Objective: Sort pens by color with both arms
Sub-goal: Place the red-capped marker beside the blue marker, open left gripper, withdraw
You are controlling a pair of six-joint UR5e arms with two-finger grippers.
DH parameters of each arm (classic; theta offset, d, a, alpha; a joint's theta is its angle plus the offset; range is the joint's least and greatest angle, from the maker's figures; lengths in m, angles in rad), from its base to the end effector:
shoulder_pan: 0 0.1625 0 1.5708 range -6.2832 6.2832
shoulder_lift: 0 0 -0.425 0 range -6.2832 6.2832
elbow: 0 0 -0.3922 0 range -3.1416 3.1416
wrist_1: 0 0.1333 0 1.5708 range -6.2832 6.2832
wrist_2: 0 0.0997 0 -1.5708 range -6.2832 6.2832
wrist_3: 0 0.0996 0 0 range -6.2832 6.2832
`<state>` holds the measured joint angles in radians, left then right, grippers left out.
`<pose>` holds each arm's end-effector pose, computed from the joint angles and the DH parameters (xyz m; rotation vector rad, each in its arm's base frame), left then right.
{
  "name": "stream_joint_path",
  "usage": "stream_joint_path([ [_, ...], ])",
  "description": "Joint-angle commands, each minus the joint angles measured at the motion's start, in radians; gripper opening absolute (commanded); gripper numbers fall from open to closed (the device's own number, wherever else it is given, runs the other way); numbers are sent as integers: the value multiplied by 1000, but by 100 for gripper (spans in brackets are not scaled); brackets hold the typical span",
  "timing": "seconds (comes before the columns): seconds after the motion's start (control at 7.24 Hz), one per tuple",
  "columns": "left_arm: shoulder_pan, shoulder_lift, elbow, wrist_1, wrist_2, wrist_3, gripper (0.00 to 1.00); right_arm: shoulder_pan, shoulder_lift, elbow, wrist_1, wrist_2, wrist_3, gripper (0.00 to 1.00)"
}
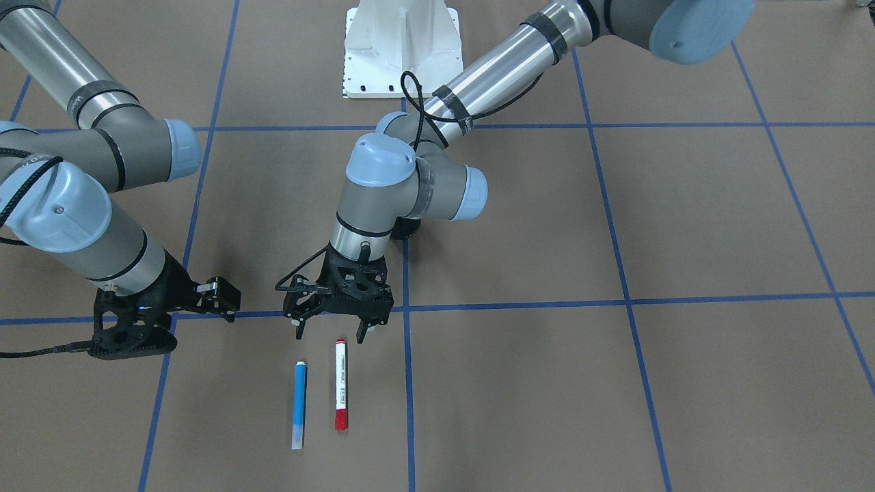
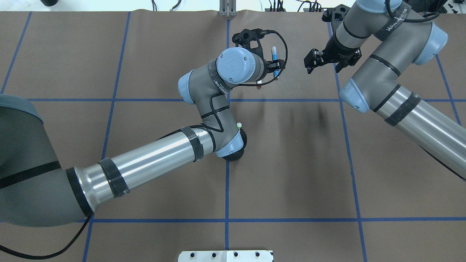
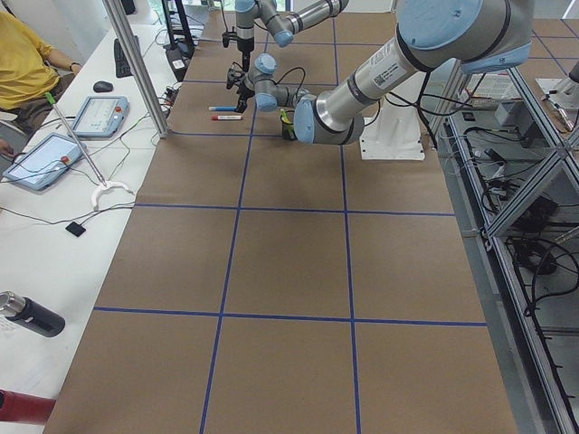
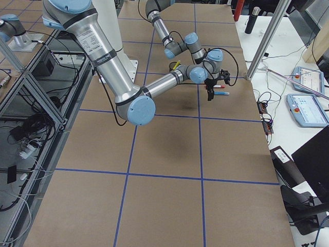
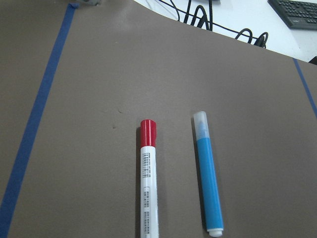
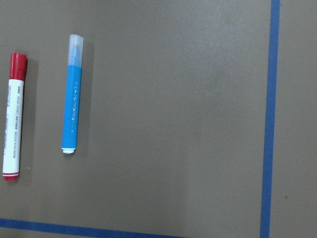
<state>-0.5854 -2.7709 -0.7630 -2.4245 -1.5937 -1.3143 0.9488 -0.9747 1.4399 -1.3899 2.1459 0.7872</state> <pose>0.6650 -0.5980 0.1038 0.4928 1.1494 -0.2708 -0.3547 -0.6305 0.3450 0.1189 -0.8281 -0.0303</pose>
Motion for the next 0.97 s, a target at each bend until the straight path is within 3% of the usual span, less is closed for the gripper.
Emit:
stream_joint_path([
  [0.0,-65,132,-291,237,-180,65,99,1,-7,42,-7,6,9,99],
  [0.28,-150,256,-515,414,-387,150,99,1,-12,88,-15,8,24,99],
  [0.83,-341,568,-962,735,-659,488,99,-109,-4,236,-20,8,326,99],
])
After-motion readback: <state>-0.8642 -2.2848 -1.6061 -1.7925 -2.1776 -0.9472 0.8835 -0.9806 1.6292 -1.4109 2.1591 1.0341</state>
